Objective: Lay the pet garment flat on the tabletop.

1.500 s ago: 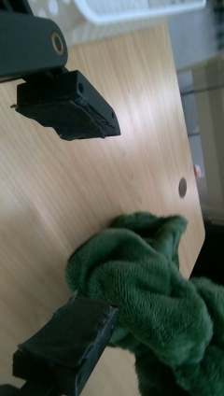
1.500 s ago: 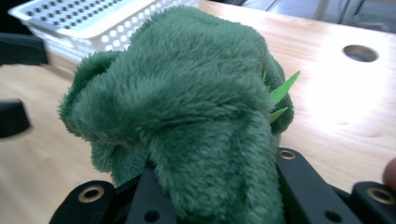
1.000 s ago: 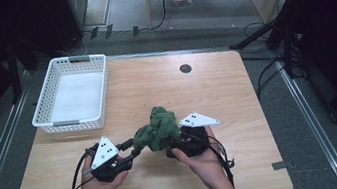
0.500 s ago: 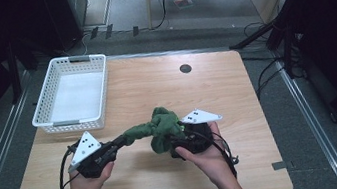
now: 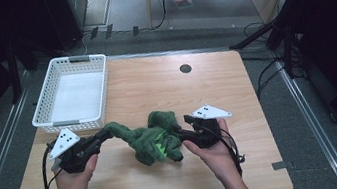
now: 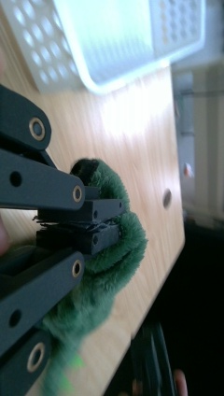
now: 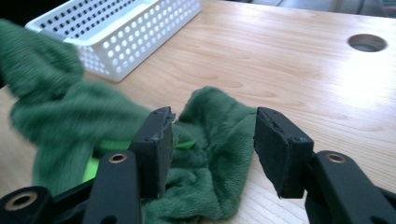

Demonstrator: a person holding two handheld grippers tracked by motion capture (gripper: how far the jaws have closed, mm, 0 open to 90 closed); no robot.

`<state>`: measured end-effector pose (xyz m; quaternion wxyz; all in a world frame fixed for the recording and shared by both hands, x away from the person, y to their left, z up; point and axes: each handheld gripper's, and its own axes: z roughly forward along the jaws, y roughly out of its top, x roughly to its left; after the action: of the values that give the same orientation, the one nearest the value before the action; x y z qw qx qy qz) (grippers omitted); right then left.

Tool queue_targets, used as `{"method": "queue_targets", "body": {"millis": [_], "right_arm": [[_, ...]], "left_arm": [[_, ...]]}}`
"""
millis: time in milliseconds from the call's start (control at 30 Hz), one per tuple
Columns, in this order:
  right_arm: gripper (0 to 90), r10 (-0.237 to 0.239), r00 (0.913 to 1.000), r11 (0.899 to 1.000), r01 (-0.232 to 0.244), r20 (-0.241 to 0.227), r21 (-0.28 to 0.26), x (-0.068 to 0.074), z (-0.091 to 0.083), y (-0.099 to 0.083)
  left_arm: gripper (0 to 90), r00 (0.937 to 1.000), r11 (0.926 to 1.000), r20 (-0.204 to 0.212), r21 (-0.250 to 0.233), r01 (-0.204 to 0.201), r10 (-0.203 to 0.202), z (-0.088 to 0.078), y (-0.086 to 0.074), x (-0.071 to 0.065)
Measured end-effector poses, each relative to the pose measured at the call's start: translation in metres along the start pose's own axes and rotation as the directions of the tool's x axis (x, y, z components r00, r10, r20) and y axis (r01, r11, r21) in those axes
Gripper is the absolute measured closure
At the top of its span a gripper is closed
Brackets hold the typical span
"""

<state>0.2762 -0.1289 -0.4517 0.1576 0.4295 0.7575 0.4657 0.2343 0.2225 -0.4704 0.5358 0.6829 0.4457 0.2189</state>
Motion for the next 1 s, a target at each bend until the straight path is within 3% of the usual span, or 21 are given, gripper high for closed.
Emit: {"method": "queue_targets", "body": {"millis": [67, 133, 167, 267, 400, 467, 600, 667, 733, 767, 800, 833, 867, 900, 967, 1000], "right_arm": [[45.7, -0.013, 0.9999, 1.000, 0.013, -0.003, 0.009, -0.001, 0.005, -0.002], [45.1, -0.002, 0.9989, 0.999, 0.000, 0.047, 0.044, -0.007, 0.017, -0.011], [44.4, 0.031, 0.9966, 0.995, -0.038, 0.076, 0.088, -0.016, 0.028, -0.022], [43.5, 0.066, 0.9961, 0.989, -0.073, 0.058, 0.125, -0.023, 0.038, -0.030], [43.4, 0.086, 0.9959, 0.983, -0.089, 0.028, 0.159, -0.024, 0.049, -0.037], [43.5, 0.070, 0.9974, 0.984, -0.072, 0.017, 0.162, -0.021, 0.051, -0.038], [47.1, 0.072, 0.9973, 0.981, -0.073, 0.015, 0.177, -0.020, 0.057, -0.042], [58.3, 0.079, 0.9968, 0.977, -0.079, 0.006, 0.197, -0.020, 0.061, -0.046], [75.4, 0.078, 0.9964, 0.976, -0.069, -0.034, 0.207, -0.021, 0.064, -0.049], [80.9, 0.079, 0.9954, 0.975, -0.066, -0.054, 0.213, -0.021, 0.064, -0.050], [87.2, 0.061, 0.9957, 0.978, -0.045, -0.070, 0.204, -0.020, 0.063, -0.049], [87.2, 0.061, 0.9957, 0.978, -0.045, -0.070, 0.204, -0.020, 0.063, -0.049], [87.9, 0.056, 0.9955, 0.979, -0.040, -0.076, 0.199, -0.019, 0.062, -0.048], [88.3, 0.051, 0.9945, 0.982, -0.033, -0.091, 0.186, -0.018, 0.059, -0.046], [88.6, 0.044, 0.9931, 0.986, -0.025, -0.109, 0.167, -0.017, 0.057, -0.045], [88.8, 0.039, 0.9924, 0.987, -0.020, -0.116, 0.161, -0.016, 0.055, -0.044]], "left_arm": [[86.9, 0.9991, 0.9997, -0.041, 0.021, 0.011, -0.010, 0.001, -0.002, 0.005], [86.1, 0.9976, 0.9990, -0.063, 0.031, 0.032, -0.030, 0.002, -0.004, 0.010], [85.6, 0.9960, 0.9982, -0.077, 0.035, 0.048, -0.045, 0.001, -0.005, 0.014], [84.7, 0.9921, 0.9971, -0.112, 0.043, 0.062, -0.057, 0.000, -0.006, 0.020], [70.7, 0.9892, 0.9937, -0.103, 0.031, 0.108, -0.104, -0.001, -0.005, 0.025], [60.4, 0.9911, 0.9940, -0.082, 0.022, 0.107, -0.105, -0.002, -0.003, 0.024], [53.1, 0.9982, 0.9978, 0.008, 0.029, 0.060, -0.060, 0.002, 0.000, 0.010], [47.1, 0.9958, 0.9986, 0.086, 0.045, 0.028, -0.032, 0.008, 0.000, -0.002], [37.9, 0.9842, 0.9982, 0.176, 0.060, 0.005, -0.015, 0.014, -0.002, -0.012], [33.6, 0.9678, 0.9975, 0.251, 0.071, 0.002, -0.019, 0.017, -0.003, -0.017], [23.5, 0.9567, 0.9954, 0.291, 0.093, -0.020, -0.009, 0.022, -0.005, -0.024], [23.5, 0.9600, 0.9929, 0.279, 0.107, -0.051, 0.020, 0.025, -0.006, -0.029], [22.0, 0.9693, 0.9863, 0.237, 0.132, -0.100, 0.067, 0.030, -0.009, -0.036], [21.9, 0.9757, 0.9809, 0.200, 0.152, -0.122, 0.090, 0.035, -0.013, -0.039], [25.5, 0.9874, 0.9729, 0.124, 0.196, -0.122, 0.099, 0.042, -0.019, -0.039], [37.2, 0.9922, 0.9726, 0.084, 0.206, -0.108, 0.093, 0.044, -0.021, -0.037]]}}
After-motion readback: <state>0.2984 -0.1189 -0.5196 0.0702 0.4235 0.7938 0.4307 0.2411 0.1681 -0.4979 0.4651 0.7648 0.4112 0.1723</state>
